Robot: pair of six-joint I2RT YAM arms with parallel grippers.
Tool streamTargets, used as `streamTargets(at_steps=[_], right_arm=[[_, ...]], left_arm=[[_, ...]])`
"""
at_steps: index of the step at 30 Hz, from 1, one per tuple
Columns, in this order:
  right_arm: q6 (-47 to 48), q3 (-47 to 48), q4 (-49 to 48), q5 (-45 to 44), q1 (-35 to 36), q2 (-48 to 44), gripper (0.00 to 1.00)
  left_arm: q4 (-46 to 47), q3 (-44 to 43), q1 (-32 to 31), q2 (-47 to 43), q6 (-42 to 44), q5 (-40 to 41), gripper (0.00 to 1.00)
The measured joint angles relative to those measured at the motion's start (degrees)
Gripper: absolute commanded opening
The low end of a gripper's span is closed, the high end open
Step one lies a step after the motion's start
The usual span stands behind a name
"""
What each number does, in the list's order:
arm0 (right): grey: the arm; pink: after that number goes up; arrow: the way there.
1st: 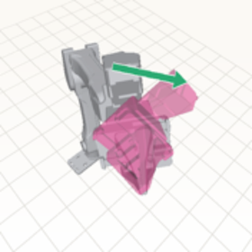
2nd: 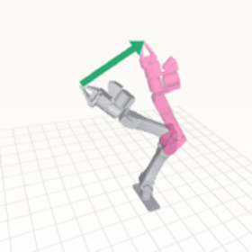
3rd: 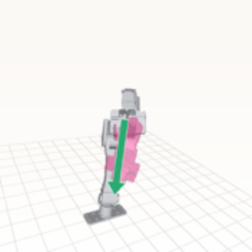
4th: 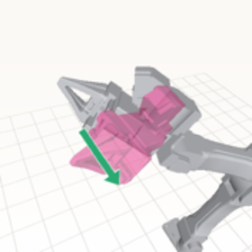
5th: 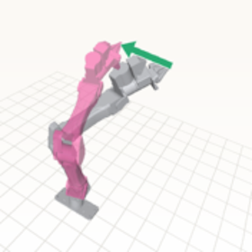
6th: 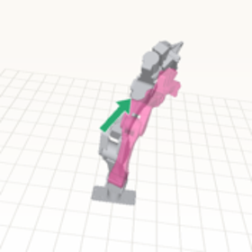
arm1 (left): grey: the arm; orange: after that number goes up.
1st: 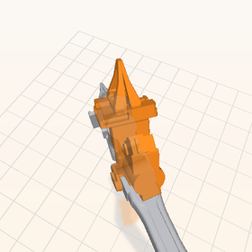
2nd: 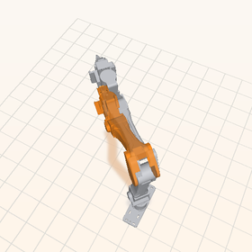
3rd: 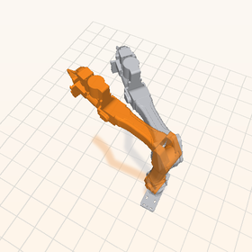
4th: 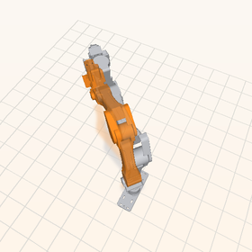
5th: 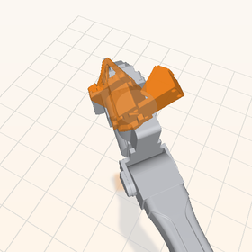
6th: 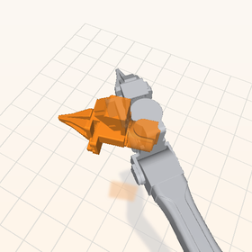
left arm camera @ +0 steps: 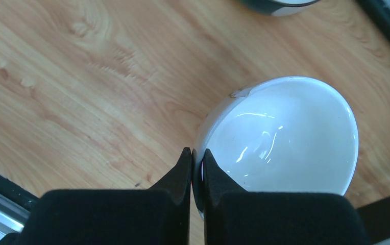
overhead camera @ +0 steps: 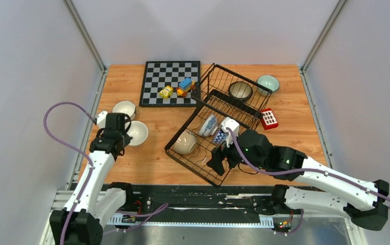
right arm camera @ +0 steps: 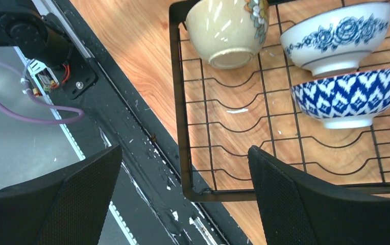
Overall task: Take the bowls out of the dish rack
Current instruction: Place the bowl at the center of the board.
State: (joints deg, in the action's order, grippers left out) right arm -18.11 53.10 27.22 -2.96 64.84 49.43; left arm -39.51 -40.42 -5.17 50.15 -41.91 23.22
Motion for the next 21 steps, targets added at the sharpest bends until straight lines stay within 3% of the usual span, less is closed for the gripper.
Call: streamTargets(at_steps=[8,14,21], right_arm=[[-1.2,-7.8,-4.1,0.6,0.0,-3.3,0.95],[-1.8,-11.8,-5.0,1.4,0.0,-6.1,0.94],[-1.9,-15.0,-5.0,0.4,0.0,-15.7,0.93]], left_arm=[[3.7,7.3,11.2,0.4,0.6,-2.1,0.00],[7.2,8.0,15.8,3.9,1.0,-3.2,0.00],[11.1,8.0,22.1,7.9,1.5,-6.1,0.00]])
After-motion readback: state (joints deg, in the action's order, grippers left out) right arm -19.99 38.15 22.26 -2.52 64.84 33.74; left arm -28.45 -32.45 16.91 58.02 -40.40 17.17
